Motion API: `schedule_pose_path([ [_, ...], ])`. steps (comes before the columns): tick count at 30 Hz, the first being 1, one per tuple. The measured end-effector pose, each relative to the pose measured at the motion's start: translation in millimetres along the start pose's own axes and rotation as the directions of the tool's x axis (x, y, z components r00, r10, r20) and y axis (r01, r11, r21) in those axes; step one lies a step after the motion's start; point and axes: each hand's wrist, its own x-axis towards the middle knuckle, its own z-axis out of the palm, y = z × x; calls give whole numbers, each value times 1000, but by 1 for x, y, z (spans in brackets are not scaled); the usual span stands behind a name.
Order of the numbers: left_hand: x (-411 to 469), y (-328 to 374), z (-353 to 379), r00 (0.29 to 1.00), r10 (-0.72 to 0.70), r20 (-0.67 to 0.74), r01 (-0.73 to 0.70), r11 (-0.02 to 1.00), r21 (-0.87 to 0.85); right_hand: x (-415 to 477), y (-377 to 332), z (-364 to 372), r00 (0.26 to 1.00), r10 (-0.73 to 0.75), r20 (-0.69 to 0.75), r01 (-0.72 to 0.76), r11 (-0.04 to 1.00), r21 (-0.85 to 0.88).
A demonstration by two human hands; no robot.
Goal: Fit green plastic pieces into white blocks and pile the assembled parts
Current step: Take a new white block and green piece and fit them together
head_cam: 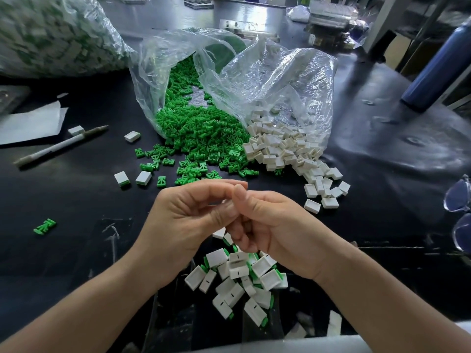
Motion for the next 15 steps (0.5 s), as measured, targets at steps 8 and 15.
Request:
schedule_pose_path([
  [8,0,3,-3,997,-66,29,67,996,-56,-1,-2,-4,997,32,65,-33,999,21],
  [15,1,1,-10,991,-127,49,129,991,-40,-1,-2,-6,999,23,32,-21,998,-66],
])
